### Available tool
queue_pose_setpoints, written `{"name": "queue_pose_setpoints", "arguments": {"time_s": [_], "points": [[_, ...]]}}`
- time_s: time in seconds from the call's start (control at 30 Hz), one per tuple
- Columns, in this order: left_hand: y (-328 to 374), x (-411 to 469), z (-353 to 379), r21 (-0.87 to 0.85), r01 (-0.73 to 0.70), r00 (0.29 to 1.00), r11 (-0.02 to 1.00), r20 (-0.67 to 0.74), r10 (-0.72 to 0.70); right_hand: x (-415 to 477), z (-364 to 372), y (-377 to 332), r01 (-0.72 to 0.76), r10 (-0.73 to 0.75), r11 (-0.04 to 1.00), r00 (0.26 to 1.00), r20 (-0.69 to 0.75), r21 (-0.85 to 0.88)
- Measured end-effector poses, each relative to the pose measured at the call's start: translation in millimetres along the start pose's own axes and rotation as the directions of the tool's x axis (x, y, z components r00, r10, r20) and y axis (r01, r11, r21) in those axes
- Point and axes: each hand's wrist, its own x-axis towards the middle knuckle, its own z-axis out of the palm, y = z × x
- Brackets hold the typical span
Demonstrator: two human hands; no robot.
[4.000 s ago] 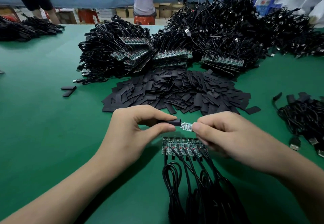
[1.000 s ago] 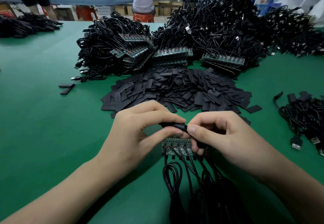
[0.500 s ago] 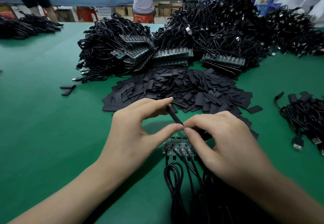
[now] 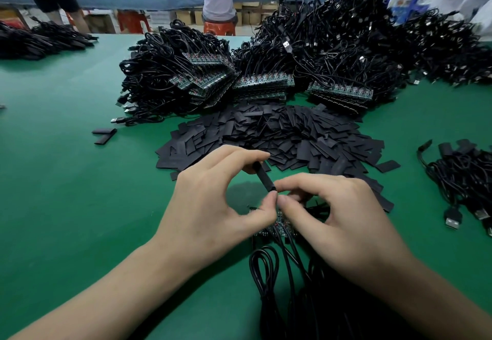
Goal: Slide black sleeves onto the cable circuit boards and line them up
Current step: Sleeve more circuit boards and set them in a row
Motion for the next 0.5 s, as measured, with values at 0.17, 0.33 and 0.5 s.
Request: {"name": "queue_pose_setpoints", "arguments": {"time_s": [0.17,0.33,0.5], "points": [[-8.4,1.4,-1.7,-0.045,-0.014,1.000,0.999,0.017,0.014,-0.7,-1.1,2.5,0.016,-0.017,1.000,0.999,-0.050,-0.021],[-8.9,0.5,-1.6,-0.109,0.030,0.999,0.994,0.036,-0.027,-2.6,0.0,2.3,0.036,-0.038,0.997,0.999,-0.030,-0.073],[0.0,-3.2,3.4,-0.090,0.098,0.993,0.991,0.081,-0.091,-3.7,4.1,-1.1,0.095,-0.092,0.981,0.995,0.028,-0.167]]}}
